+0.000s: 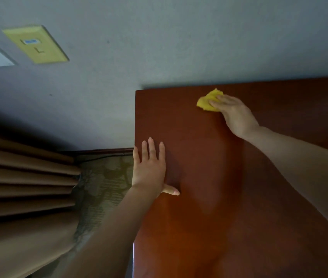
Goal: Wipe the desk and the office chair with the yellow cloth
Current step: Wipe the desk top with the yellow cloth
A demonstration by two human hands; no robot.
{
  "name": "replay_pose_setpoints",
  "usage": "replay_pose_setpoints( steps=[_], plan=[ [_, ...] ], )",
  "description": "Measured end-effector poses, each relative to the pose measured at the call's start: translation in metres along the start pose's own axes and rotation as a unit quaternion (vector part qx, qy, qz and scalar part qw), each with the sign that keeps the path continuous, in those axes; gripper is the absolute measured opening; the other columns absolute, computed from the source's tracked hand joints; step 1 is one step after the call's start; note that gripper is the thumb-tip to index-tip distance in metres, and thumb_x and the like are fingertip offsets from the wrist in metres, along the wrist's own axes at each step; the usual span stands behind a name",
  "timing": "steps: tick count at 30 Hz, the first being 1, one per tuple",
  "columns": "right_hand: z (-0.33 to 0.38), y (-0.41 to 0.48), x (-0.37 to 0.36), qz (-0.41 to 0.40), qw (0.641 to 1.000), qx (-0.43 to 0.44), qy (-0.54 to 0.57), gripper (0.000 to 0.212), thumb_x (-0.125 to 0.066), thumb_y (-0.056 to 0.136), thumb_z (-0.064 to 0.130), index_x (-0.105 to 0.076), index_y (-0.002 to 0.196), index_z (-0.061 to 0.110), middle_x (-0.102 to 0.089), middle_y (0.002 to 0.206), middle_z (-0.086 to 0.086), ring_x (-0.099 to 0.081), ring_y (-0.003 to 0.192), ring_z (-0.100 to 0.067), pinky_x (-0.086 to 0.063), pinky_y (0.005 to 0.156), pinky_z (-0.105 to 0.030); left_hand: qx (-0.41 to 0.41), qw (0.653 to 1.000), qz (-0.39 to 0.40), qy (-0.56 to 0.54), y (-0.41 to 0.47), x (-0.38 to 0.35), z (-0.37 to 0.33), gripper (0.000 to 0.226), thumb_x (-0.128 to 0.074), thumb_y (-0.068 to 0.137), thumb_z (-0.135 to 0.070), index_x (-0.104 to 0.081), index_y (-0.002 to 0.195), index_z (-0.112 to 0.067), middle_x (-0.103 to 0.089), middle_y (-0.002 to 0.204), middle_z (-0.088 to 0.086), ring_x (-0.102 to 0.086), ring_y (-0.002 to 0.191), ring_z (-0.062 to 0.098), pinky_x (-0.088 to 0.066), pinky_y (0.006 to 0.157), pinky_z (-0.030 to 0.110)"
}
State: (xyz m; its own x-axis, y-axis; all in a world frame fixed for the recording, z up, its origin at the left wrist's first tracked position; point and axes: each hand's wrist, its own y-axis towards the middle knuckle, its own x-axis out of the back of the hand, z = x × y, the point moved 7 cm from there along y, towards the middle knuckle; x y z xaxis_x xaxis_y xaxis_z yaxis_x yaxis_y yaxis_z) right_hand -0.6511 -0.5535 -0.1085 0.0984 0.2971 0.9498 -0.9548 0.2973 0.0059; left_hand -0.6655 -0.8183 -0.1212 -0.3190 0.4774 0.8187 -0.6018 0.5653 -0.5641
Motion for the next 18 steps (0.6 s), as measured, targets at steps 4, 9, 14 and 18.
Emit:
replay_pose_setpoints(
  steps=[4,9,14,18],
  plan=[
    [0.014,0.049,-0.008,0.005,0.997,-0.071,-0.024,0.045,-0.034,0.099,0.007,-0.042,0.142,0.018,-0.032,0.152,-0.011,-0.029,0.138,-0.032,-0.026,0.111,-0.036,0.003,1.0,-0.001,-0.006,0.0,-0.001,0.0,0.142,-0.059,0.058,-0.082,0.026,0.145,-0.008,0.024,0.153,0.024,0.018,0.143,0.039,0.007,0.114,0.054],
    [0.049,0.076,-0.017,0.026,0.998,-0.057,-0.022,0.045,-0.034,0.1,0.011,-0.04,0.143,0.024,-0.029,0.153,-0.007,-0.025,0.139,-0.029,-0.025,0.111,-0.035,0.007,1.0,0.001,0.002,0.001,0.0,-0.001,0.142,-0.059,0.058,-0.081,0.026,0.145,-0.008,0.024,0.153,0.025,0.017,0.143,0.04,0.008,0.114,0.053],
    [0.101,0.054,-0.033,0.03,0.999,0.044,-0.003,0.044,-0.03,0.102,0.012,-0.038,0.143,0.024,-0.025,0.155,-0.006,-0.02,0.143,-0.02,-0.008,0.114,-0.02,0.009,1.0,0.0,-0.005,0.0,0.0,0.001,0.142,-0.061,0.057,-0.081,0.025,0.146,-0.011,0.024,0.154,0.021,0.017,0.144,0.036,0.008,0.114,0.053],
    [0.116,-0.001,-0.037,0.048,0.991,0.123,0.008,0.044,-0.034,0.101,0.009,-0.041,0.141,0.026,-0.028,0.153,-0.003,-0.021,0.143,-0.021,-0.012,0.115,-0.026,0.009,1.0,0.001,-0.007,-0.003,0.002,0.004,0.141,-0.06,0.057,-0.083,0.023,0.147,-0.014,0.023,0.156,0.017,0.016,0.145,0.032,0.006,0.114,0.054]
  ],
)
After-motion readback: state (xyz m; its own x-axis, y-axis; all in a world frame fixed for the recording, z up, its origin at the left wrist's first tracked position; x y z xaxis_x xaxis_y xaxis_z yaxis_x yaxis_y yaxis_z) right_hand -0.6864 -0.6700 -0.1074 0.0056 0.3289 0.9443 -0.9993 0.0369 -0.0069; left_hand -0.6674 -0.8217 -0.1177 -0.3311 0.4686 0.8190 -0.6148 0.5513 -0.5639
